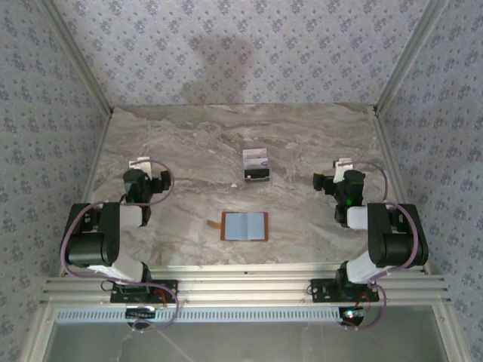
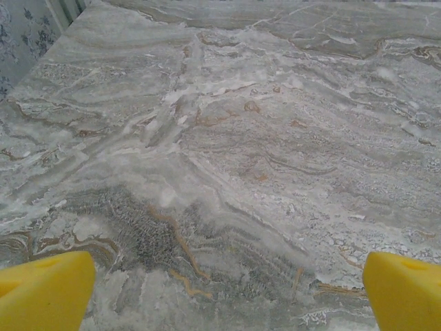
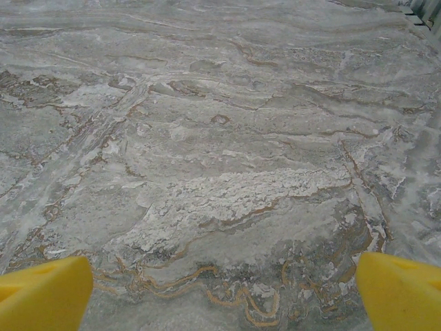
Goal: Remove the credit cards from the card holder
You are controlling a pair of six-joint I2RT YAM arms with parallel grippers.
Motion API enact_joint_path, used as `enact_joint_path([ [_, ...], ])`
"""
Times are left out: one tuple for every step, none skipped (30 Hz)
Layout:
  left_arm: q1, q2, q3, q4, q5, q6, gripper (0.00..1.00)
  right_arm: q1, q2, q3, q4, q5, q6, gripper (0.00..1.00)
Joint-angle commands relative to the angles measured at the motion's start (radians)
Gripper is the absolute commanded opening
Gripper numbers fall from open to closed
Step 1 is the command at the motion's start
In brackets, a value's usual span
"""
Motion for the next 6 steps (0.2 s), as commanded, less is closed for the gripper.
enact_joint_path([
  [-0.001, 0.004, -0.004, 0.036, 0.003, 0.016, 1.0, -0.002, 0.009, 0.005, 0.024, 0.016, 0.011, 1.0],
  [-0.001, 0.004, -0.004, 0.036, 0.004, 0.014, 1.0, -0.005, 0.009, 0.008, 0.022, 0.007, 0.013, 1.0],
  [-0.001, 0.004, -0.003, 0.036, 0.007, 0.015, 1.0, -0.007, 0.008, 0.008, 0.024, 0.007, 0.013, 1.0],
  [0.001, 0.004, -0.003, 0.034, 0.009, 0.014, 1.0, -0.007, 0.007, 0.006, 0.025, 0.009, 0.013, 1.0],
  [0.002, 0.004, -0.003, 0.034, 0.011, 0.014, 1.0, -0.007, 0.006, 0.004, 0.028, 0.006, 0.013, 1.0],
  [0.003, 0.004, -0.003, 0.033, 0.012, 0.012, 1.0, -0.007, 0.005, 0.001, 0.029, 0.009, 0.013, 1.0],
])
